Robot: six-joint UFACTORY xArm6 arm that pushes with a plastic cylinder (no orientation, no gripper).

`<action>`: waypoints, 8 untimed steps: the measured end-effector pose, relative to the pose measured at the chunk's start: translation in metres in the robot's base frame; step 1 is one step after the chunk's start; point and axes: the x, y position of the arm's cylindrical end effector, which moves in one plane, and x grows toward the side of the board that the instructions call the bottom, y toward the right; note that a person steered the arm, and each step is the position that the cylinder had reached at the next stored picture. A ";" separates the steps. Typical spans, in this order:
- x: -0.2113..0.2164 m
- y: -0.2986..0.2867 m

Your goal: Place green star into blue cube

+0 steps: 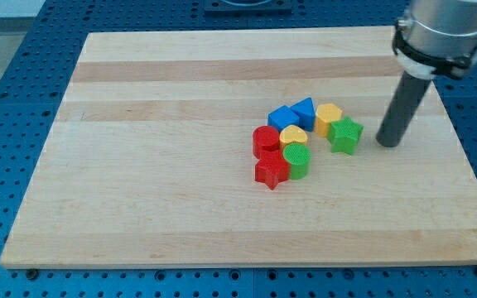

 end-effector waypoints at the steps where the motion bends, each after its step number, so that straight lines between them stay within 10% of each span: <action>1: 0.004 -0.037; 8: 0.057 -0.045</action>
